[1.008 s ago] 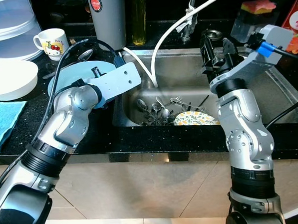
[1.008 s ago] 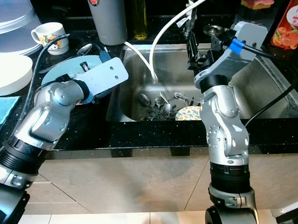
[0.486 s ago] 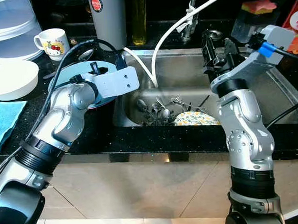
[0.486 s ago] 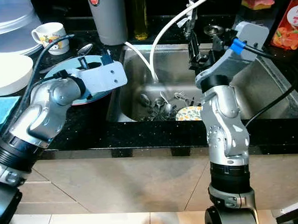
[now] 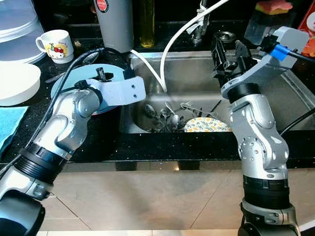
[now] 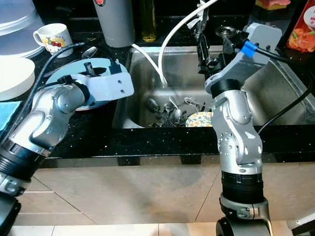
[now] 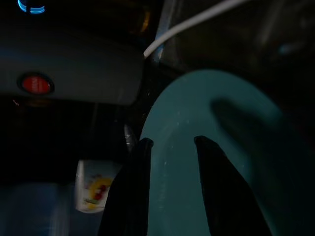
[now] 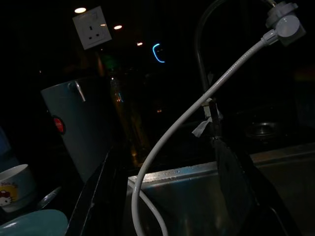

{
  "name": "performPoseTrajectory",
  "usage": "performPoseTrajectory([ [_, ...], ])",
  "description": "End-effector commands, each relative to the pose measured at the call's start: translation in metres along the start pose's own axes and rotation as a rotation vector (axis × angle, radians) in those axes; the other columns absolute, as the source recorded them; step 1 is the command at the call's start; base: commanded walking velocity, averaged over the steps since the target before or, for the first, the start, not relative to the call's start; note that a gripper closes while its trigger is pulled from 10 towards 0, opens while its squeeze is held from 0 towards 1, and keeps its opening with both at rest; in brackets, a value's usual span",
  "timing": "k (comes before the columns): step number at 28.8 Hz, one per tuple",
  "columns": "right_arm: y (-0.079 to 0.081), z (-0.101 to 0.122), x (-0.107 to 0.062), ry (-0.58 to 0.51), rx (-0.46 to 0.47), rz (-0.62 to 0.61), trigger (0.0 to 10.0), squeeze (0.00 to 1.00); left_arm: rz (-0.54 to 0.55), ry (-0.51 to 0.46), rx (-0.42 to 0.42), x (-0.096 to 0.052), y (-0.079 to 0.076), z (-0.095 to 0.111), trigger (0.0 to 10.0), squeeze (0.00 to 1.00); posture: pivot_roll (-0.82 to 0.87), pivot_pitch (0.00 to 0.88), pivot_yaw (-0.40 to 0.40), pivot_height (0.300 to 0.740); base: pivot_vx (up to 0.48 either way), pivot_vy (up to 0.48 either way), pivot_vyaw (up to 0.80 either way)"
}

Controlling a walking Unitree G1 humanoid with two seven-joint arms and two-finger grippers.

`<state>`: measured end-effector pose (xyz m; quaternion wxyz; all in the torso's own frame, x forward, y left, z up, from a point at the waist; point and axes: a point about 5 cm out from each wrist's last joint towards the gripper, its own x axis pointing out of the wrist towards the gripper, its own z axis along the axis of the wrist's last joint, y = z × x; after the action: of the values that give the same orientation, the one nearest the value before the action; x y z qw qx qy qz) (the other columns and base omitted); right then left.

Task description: Kitchen organization

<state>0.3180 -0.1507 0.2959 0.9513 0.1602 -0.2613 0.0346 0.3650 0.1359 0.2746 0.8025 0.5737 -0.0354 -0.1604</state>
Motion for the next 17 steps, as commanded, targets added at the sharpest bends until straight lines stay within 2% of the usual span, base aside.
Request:
performPoseTrajectory([
  [1,0.0018,0.0013,0.0010,-0.014,0.005,0.007,10.0,0.00,0.005,-0.010,-0.100,0.0004,0.0041,0.0035,10.0,0.00,0.13,0.076,0.021,0.740,0.000,0.000,0.00],
  [2,0.0023,0.0010,0.0009,-0.014,0.006,0.008,10.0,0.00,0.007,-0.012,-0.278,0.0024,0.0038,0.0061,10.0,0.00,0.13,0.074,0.022,0.740,0.000,0.000,0.00],
  [3,0.0023,0.0010,0.0009,-0.014,0.006,0.008,10.0,0.00,0.007,-0.012,-0.278,0.0024,0.0038,0.0061,10.0,0.00,0.13,0.074,0.022,0.740,0.000,0.000,0.00],
  [4,0.0025,0.0011,0.0009,-0.014,0.006,0.009,10.0,0.00,0.009,-0.003,-0.372,0.0035,0.0043,0.0067,10.0,0.00,0.13,0.073,0.024,0.740,0.000,0.000,0.00],
  [6,0.0028,0.0011,0.0007,-0.015,0.006,0.010,10.0,0.00,0.010,0.016,-0.498,0.0050,0.0043,0.0066,10.0,0.00,0.13,0.071,0.025,0.740,0.000,0.000,0.00],
  [7,0.0027,0.0011,0.0007,-0.015,0.006,0.010,10.0,0.00,0.008,0.034,-0.531,0.0056,0.0036,0.0061,10.0,0.00,0.13,0.071,0.026,0.740,0.000,0.000,0.00],
  [9,0.0027,0.0011,0.0003,-0.015,0.005,0.010,10.0,0.00,-0.027,0.060,-0.570,0.0059,0.0001,0.0062,10.0,0.00,0.13,0.070,0.026,0.740,0.000,0.000,0.00],
  [14,0.0027,0.0011,0.0002,-0.014,0.005,0.009,10.0,0.00,-0.046,0.086,-0.496,0.0041,0.0017,0.0053,10.0,0.00,0.13,0.073,0.027,0.740,0.000,0.000,0.00],
  [17,0.0028,0.0010,0.0002,-0.014,0.006,0.008,10.0,0.00,-0.084,0.103,-0.500,0.0038,-0.0012,0.0036,10.0,0.00,0.13,0.074,0.028,0.740,0.000,0.000,0.00],
])
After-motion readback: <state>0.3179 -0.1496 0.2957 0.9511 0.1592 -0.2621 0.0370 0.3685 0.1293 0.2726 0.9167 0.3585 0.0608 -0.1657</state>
